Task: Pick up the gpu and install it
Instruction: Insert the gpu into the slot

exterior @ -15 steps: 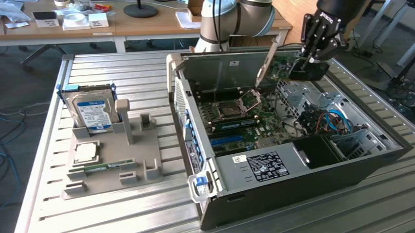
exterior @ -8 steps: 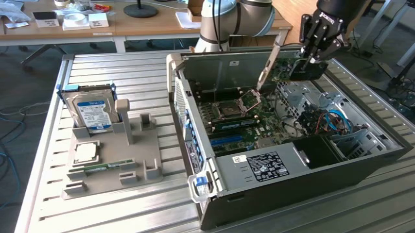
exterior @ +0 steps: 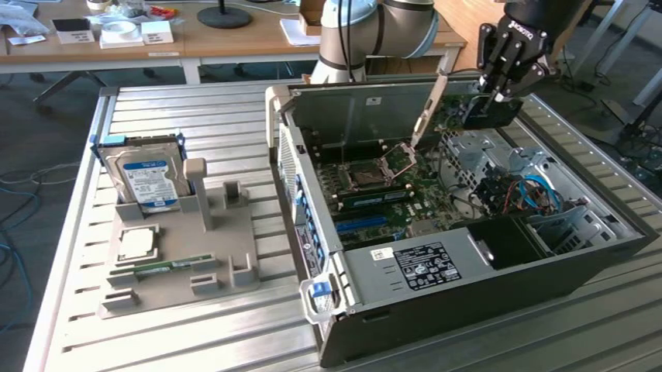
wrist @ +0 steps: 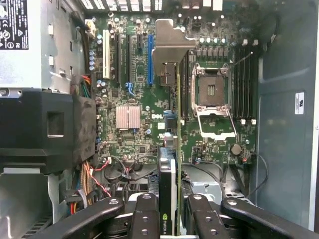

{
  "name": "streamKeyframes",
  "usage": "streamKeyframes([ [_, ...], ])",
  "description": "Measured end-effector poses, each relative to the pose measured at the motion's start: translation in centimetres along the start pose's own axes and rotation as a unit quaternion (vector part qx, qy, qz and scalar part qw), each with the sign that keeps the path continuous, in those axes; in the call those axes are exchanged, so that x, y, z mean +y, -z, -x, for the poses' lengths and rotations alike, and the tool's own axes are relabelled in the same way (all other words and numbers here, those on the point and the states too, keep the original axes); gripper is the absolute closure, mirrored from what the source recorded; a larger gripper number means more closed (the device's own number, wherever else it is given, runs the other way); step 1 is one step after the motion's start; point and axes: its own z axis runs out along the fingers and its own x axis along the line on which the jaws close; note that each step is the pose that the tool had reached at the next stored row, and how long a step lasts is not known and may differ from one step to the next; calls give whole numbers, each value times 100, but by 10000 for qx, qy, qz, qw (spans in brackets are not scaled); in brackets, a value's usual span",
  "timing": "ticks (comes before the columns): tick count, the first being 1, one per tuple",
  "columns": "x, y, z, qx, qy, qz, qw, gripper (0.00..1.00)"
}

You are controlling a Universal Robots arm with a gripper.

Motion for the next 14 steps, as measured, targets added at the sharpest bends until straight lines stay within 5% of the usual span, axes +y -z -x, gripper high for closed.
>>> streamKeyframes([
  [6, 55, -8, 3, 0, 4, -6, 10000, 73],
  [14, 283, -19, 0, -1, 4, -23, 10000, 73],
])
